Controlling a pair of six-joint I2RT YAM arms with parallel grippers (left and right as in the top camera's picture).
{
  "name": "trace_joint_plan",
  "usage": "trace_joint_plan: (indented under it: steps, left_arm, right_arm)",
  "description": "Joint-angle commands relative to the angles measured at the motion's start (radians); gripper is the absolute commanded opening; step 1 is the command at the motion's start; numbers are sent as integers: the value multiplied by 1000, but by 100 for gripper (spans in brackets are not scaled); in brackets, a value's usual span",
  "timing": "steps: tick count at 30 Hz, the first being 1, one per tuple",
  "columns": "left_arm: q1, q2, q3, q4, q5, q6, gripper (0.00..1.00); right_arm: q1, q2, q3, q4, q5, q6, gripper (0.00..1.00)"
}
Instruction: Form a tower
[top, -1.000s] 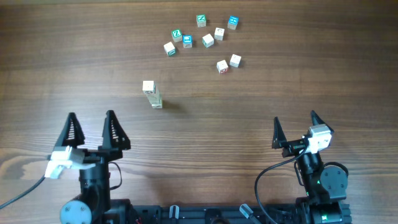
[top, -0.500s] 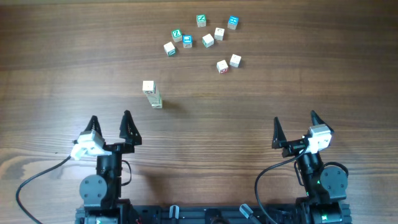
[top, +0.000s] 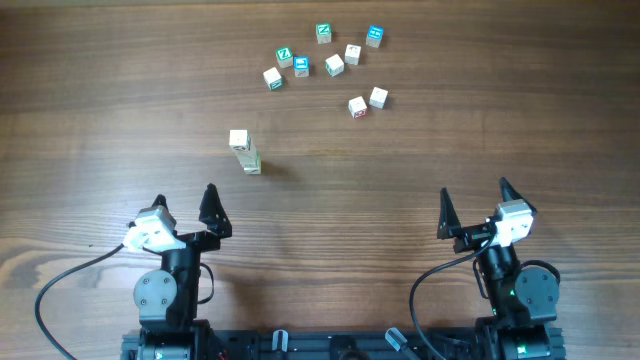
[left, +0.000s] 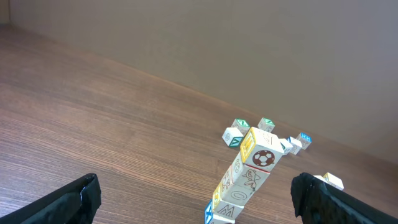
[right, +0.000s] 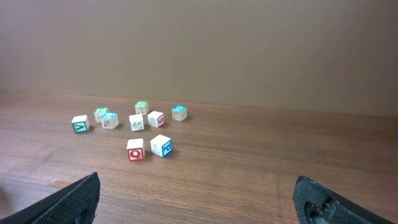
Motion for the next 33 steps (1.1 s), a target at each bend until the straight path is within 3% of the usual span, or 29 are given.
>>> trace_joint_plan:
  steps: [1,25,33]
  left_arm:
    - [-2,-9,-3,0,-9,-1,100]
    - [-2,-6,-3,-1,-17,11,100]
    - [-2,94,-3,0,-17,278,100]
  right_arm:
    - [-3,-5,-1,6,-16,-14,100]
    - [-3,-5,-1,6,-16,-14,100]
    - [-3,-5,-1,5,-16,-14,100]
